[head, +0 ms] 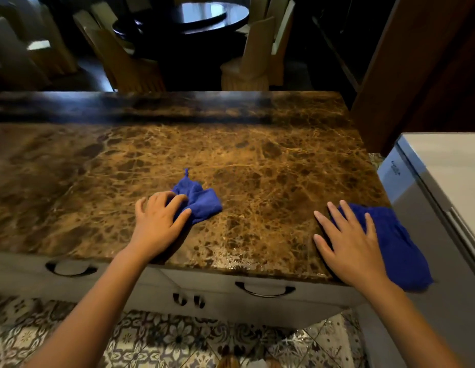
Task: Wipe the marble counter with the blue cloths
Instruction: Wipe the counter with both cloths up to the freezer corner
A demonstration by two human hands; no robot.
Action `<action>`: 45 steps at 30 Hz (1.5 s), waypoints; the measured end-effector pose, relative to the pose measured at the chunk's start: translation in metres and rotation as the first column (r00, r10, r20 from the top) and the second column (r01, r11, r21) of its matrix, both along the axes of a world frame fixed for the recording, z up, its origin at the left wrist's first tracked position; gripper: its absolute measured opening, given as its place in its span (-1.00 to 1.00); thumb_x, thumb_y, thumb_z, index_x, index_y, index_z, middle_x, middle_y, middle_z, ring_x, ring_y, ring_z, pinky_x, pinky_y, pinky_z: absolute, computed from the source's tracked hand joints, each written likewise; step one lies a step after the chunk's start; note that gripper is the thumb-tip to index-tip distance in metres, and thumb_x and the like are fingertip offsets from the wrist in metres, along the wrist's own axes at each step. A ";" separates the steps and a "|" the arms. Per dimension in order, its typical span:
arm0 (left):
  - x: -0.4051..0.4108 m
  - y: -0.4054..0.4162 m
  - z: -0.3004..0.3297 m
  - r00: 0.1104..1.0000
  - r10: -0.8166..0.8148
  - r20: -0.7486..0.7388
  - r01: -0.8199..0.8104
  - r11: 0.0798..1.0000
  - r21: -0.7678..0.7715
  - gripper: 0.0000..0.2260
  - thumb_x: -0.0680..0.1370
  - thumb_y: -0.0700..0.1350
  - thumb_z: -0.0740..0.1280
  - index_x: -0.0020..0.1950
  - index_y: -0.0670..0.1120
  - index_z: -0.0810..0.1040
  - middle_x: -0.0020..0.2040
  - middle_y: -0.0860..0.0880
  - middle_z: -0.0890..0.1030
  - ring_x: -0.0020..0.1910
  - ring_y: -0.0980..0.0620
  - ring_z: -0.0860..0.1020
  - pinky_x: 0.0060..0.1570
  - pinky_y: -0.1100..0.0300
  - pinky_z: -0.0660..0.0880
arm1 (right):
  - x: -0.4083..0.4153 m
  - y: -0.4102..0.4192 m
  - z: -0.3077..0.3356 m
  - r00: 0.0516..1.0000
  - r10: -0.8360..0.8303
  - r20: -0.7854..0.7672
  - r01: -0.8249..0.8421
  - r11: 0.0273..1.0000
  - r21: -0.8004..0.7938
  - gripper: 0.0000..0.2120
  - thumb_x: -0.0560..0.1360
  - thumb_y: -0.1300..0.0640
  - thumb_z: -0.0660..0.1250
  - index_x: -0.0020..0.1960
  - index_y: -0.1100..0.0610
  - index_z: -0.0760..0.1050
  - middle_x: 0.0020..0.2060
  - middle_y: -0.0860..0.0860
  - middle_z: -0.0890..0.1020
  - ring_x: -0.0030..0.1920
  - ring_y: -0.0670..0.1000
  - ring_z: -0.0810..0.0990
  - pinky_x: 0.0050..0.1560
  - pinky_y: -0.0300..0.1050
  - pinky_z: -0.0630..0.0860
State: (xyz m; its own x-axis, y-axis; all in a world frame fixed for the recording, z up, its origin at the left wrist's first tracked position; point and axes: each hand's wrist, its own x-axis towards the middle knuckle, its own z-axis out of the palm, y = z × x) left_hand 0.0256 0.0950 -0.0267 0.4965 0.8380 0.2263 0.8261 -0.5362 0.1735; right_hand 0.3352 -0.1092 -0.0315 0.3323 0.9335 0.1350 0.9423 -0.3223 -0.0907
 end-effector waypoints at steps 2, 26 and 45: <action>0.002 0.009 -0.002 1.000 -0.019 -0.010 0.018 0.998 -0.062 -0.44 0.46 0.25 -0.08 0.31 0.04 0.41 0.35 -0.07 0.41 0.39 -0.06 0.28 0.32 -0.25 0.04 | 0.000 0.000 0.000 1.000 0.000 -0.002 0.000 1.000 0.002 -0.41 0.48 -0.21 -0.13 0.37 0.01 0.33 0.42 0.08 0.30 0.46 0.07 0.07 0.37 0.26 -0.02; 0.047 0.095 -0.004 0.983 -0.097 -0.158 0.077 0.989 -0.128 -0.39 0.38 0.40 -0.09 0.43 0.34 0.01 0.55 -0.05 -0.07 0.51 -0.12 -0.11 0.28 -0.44 -0.16 | 0.011 -0.008 0.008 0.999 -0.034 -0.041 0.035 0.999 0.024 -0.41 0.47 -0.27 -0.13 0.43 -0.09 0.17 0.48 0.05 0.14 0.47 0.05 -0.04 0.35 0.30 -0.16; 0.042 -0.052 -0.011 0.753 -0.633 -0.183 0.621 0.774 -0.124 -0.51 0.55 0.26 -0.05 0.47 0.20 0.03 0.51 0.06 0.06 0.50 -0.04 0.01 0.40 -0.19 0.01 | 0.014 -0.011 -0.003 0.991 -0.128 -0.029 0.127 0.992 -0.012 -0.40 0.46 -0.25 -0.15 0.43 -0.07 0.20 0.50 0.04 0.10 0.47 0.10 -0.02 0.36 0.31 -0.04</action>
State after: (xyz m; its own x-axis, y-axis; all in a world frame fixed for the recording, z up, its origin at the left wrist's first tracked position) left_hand 0.0673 0.0432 -0.0380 0.9436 0.3301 0.0260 0.3270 -0.9413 0.0844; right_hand 0.3494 -0.1199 -0.0344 0.4523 0.8846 0.1137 0.8904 -0.4406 -0.1143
